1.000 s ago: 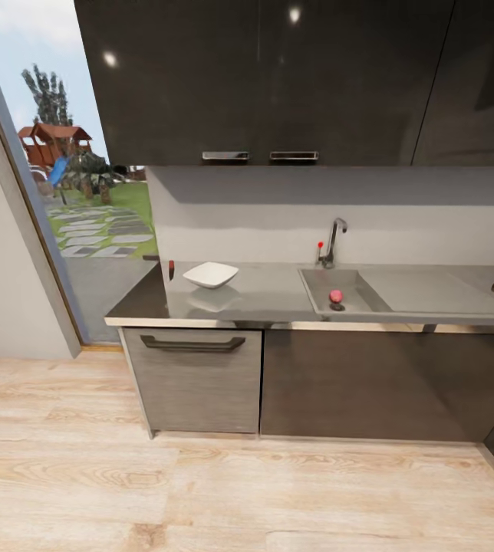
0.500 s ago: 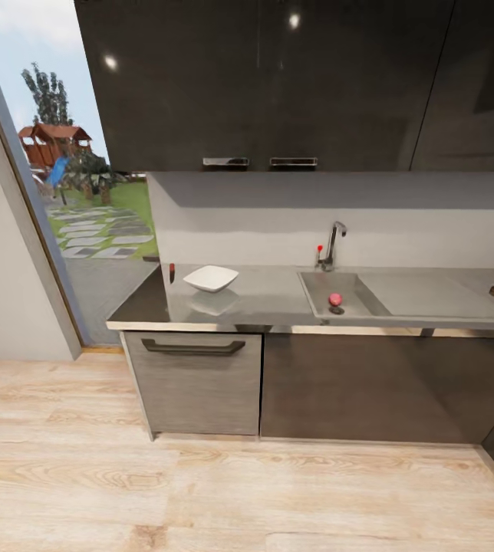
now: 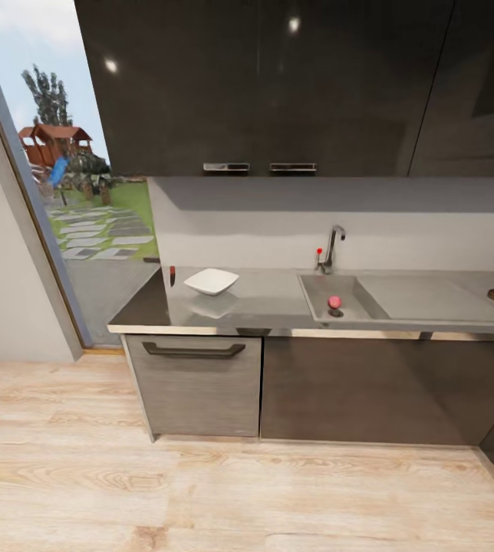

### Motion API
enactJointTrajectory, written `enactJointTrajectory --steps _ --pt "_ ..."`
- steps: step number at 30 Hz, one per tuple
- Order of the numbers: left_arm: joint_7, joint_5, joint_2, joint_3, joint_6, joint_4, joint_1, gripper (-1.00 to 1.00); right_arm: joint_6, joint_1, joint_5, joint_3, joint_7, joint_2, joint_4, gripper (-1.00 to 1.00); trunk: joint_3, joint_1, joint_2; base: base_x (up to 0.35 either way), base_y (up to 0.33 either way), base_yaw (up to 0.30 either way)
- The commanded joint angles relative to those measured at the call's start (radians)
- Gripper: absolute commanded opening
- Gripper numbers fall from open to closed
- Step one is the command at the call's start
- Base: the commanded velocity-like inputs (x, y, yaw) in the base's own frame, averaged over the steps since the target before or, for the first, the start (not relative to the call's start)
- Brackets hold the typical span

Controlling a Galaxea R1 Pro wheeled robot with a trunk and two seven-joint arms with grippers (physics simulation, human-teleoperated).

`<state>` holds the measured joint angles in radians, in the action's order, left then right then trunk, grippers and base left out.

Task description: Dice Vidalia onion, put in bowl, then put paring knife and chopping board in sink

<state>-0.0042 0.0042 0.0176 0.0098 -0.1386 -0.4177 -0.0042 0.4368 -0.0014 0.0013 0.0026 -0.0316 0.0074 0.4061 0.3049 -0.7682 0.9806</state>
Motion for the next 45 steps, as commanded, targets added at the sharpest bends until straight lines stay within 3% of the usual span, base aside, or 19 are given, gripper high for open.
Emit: enactJointTrajectory --steps 1,45 --pt "0.000 0.000 0.000 0.001 -0.003 0.000 0.000 1.00 0.002 0.000 0.000 0.000 -0.003 0.000 0.000 1.00 -0.002 0.004 -0.007 0.000 0.000 0.000" --pt "0.000 0.000 0.005 0.001 -0.003 0.000 0.000 1.00 0.002 0.000 0.000 0.002 -0.004 0.001 0.000 1.00 -0.140 0.173 -0.315 0.000 0.000 0.000"
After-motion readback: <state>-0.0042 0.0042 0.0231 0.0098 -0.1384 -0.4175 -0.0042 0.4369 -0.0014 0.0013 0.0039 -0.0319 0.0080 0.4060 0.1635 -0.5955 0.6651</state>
